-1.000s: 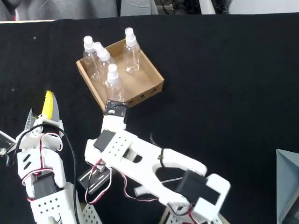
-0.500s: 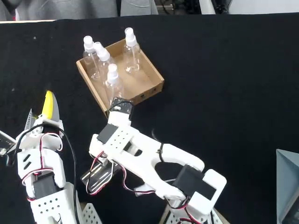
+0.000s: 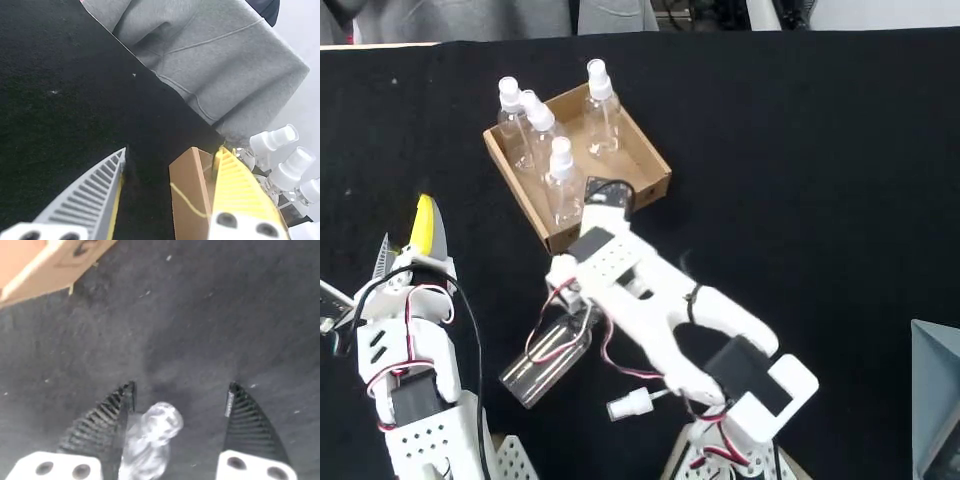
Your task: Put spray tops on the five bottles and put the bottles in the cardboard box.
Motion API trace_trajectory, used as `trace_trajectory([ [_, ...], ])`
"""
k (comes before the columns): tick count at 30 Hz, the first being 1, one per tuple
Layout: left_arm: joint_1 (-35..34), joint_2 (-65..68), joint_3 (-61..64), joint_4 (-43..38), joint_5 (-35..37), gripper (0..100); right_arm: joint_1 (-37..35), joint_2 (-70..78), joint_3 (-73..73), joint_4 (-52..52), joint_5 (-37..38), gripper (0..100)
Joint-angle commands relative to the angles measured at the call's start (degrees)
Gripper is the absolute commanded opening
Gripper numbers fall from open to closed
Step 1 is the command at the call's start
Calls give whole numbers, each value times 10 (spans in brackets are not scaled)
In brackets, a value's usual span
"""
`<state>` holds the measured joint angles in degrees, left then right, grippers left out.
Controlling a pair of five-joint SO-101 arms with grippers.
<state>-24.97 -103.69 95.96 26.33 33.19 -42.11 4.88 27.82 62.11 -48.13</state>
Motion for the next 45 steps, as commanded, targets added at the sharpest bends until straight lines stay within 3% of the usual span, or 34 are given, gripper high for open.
trace_trajectory([
  [1,-5,-6,12,-3,-7,256,35,-9,-8,13,43,237],
  [15,-5,-6,12,-3,-7,256,4,-94,-45,93,43,241],
  [30,-5,-6,12,-3,-7,256,-112,-93,-45,43,-153,241],
  [41,-5,-6,12,-3,-7,256,-151,-94,-49,32,-168,241],
  [45,-5,-6,12,-3,-7,256,-185,-93,-45,18,-208,241],
])
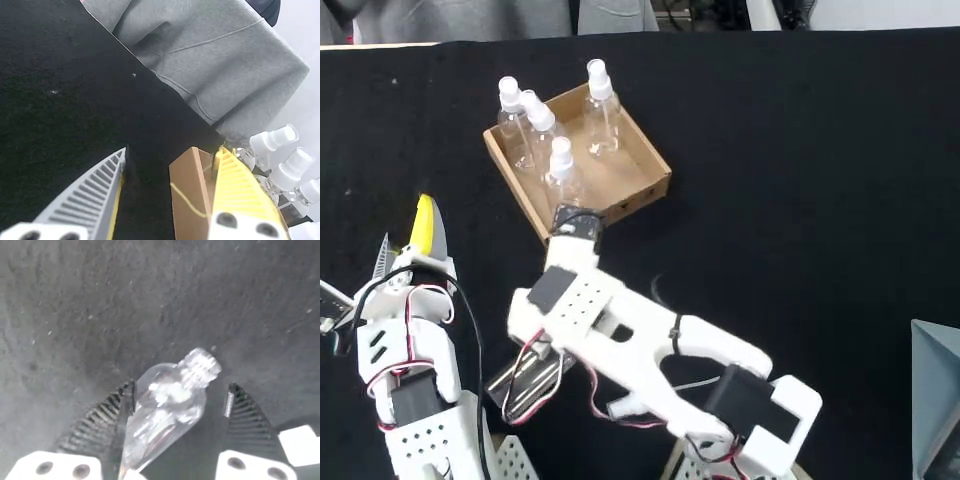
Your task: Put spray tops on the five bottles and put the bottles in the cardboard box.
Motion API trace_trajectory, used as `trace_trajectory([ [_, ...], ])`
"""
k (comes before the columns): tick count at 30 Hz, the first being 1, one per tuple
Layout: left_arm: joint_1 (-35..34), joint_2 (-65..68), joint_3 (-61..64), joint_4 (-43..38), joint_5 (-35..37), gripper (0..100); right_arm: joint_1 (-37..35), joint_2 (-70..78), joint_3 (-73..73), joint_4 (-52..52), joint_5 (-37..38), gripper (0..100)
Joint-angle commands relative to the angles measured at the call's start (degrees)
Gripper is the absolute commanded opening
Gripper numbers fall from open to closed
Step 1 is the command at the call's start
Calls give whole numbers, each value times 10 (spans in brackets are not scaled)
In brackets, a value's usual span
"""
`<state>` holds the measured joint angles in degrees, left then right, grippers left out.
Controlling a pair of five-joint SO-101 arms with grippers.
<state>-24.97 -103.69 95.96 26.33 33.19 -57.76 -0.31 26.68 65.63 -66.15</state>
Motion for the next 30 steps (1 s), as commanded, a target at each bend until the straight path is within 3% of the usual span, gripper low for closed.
trace_trajectory([
  [1,-5,-6,12,-3,-7,256,-34,-41,-34,-21,-36,241],
  [7,-5,-6,12,-3,-7,256,-37,-41,3,-71,-42,241],
  [16,-5,-6,12,-3,-7,256,-37,-41,167,-295,-35,238],
  [23,-5,-6,12,-3,-7,256,-34,-42,185,-300,4,237],
  [30,-5,-6,12,-3,-7,256,-33,-42,154,-216,8,237],
])
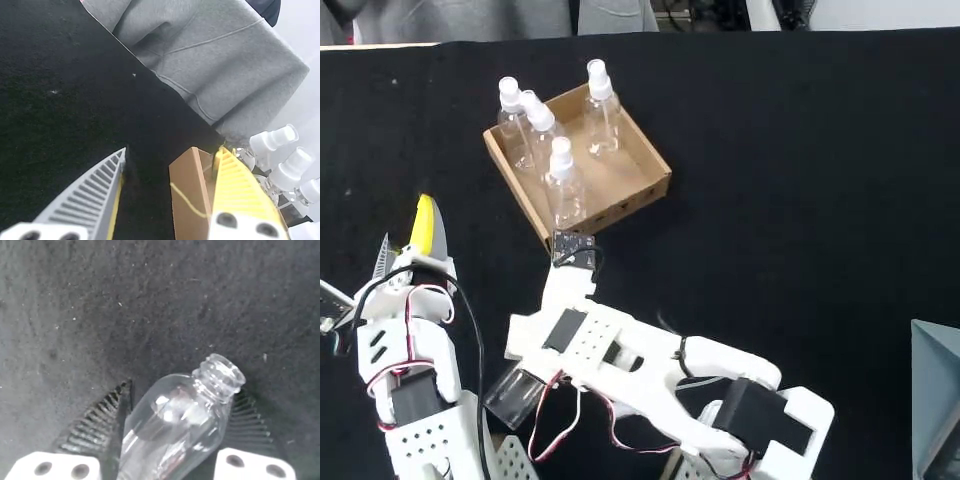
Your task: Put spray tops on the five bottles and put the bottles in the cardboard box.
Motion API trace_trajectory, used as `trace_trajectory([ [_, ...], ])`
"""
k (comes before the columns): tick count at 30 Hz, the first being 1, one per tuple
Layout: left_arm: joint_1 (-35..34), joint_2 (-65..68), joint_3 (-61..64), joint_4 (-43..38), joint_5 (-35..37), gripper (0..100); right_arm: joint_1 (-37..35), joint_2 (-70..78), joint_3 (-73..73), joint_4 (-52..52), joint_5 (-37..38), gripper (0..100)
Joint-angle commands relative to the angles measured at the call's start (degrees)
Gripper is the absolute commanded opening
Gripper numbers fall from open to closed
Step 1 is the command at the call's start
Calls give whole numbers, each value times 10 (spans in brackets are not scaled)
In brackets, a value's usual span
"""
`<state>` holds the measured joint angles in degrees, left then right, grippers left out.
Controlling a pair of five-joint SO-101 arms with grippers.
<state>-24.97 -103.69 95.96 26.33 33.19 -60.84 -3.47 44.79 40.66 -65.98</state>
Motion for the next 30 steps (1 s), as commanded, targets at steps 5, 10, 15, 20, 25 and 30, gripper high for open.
trace_trajectory([
  [5,-5,-6,12,-3,-7,256,-2,-10,-44,72,7,237],
  [10,-6,-6,12,-3,-7,256,27,-14,-47,85,12,237],
  [15,-6,-6,12,-3,-7,256,73,-15,-44,85,28,163],
  [20,-6,-6,12,-3,-7,256,109,-15,-46,85,46,41],
  [25,-6,-6,13,-3,-7,256,144,-15,-47,85,62,33],
  [30,-6,-6,13,-3,-7,256,167,-15,-47,85,90,31],
])
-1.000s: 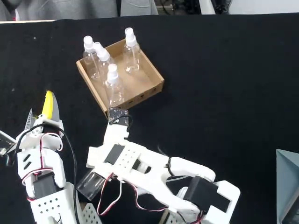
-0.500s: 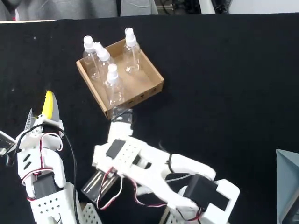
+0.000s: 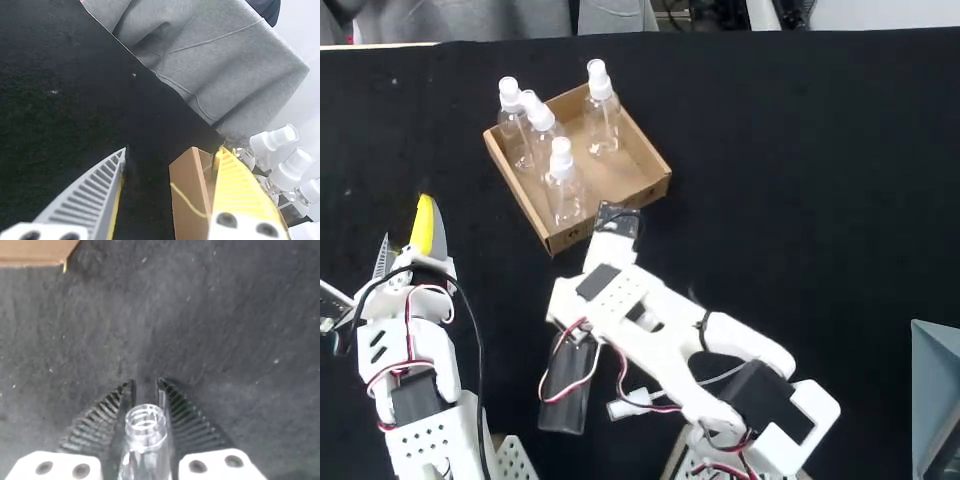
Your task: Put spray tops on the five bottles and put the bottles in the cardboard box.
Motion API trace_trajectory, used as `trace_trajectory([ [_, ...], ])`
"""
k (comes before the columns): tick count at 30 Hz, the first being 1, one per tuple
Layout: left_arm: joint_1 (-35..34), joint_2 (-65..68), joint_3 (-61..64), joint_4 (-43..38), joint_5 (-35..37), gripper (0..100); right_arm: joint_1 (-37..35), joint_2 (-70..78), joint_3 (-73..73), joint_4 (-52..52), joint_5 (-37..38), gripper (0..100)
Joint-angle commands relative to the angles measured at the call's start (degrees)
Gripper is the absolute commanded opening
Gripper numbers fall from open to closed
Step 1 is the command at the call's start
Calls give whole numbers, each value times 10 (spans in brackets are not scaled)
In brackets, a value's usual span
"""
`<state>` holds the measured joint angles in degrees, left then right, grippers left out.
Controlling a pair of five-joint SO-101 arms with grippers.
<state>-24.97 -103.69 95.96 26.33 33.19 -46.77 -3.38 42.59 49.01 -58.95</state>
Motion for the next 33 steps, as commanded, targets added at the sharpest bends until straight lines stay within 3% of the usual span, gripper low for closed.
trace_trajectory([
  [1,-6,-6,13,-3,-7,256,33,-16,-25,2,28,30],
  [10,-6,-6,13,-3,-7,256,101,-16,-33,6,141,29],
  [17,-6,-6,13,-3,-7,256,154,-16,-90,88,244,29],
  [33,-6,-6,13,-3,-7,258,249,-16,-144,125,368,30],
])
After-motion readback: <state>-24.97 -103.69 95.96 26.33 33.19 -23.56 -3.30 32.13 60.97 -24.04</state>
